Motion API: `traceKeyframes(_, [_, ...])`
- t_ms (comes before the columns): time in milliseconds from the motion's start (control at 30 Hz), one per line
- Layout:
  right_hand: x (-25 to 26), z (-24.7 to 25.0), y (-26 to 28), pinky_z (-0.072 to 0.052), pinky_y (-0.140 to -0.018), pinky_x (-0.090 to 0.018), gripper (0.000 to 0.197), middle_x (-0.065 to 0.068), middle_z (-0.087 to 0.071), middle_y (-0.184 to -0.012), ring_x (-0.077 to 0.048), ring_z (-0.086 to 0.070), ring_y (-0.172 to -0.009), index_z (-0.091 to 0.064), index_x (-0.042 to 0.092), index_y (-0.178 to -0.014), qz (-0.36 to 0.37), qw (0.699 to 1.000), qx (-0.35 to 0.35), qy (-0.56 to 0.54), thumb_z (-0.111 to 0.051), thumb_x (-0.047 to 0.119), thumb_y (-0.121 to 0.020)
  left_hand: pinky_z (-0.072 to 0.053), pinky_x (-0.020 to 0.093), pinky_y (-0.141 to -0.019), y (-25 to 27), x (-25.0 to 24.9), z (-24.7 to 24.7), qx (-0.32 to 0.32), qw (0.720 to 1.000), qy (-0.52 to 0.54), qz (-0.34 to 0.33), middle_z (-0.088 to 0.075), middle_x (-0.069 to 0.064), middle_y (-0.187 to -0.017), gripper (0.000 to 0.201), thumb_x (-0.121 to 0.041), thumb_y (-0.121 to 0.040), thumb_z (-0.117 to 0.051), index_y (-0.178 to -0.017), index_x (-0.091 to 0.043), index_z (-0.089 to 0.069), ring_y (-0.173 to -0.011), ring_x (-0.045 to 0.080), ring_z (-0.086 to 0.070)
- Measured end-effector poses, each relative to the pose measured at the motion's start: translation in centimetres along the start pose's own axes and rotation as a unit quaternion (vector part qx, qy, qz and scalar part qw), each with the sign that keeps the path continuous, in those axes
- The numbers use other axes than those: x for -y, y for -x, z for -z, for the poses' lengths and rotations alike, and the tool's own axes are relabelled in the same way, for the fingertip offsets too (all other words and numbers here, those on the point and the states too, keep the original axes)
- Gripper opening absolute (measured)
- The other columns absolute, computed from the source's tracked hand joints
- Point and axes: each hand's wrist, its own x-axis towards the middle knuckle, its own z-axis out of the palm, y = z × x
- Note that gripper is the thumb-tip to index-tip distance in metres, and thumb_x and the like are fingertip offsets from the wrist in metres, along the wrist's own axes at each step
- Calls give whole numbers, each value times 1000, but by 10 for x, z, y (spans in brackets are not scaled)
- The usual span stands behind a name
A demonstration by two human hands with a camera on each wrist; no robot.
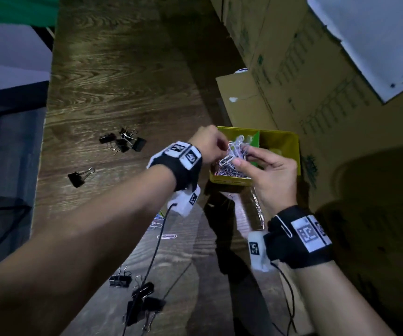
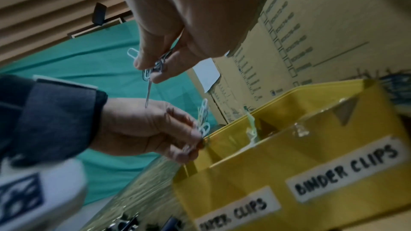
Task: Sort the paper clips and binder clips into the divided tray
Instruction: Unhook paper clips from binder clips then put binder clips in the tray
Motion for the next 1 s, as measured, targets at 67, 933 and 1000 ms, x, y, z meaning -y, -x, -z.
traceKeyframes(67, [2,6,-12,-53,-74,-18,40,20,-72,-78,-1,-64,-74,-69,11,-100,5,1000,-13,12,-81,-2,-64,-40,24,-67,-6,-5,-10,50,994,-97,-14,-69,13,-90,17,-21,-78,-69,-91,-10,-69,-76,22,-58])
traceKeyframes(933, [-37,-73,6,-49,-91,-36,25,-4,-61,-111,-18,-58,-101,-66,19,-113,118,846,283,436,-59,22,-89,-43,40,-90,167,180,-16,-62,946,-86,305,-48,20,-115,43,4,-75,-56,-117,-6,-54,-103,40,-53])
traceKeyframes(1000, [-49,-87,31,-48,-92,-35,31,-3,-57,-117,-19,-57,-106,-60,19,-120,90,814,366,443,-60,23,-90,-44,43,-89,174,181,-37,-90,945,-80,304,-48,23,-111,40,8,-72,-54,-111,0,-56,-100,42,-51])
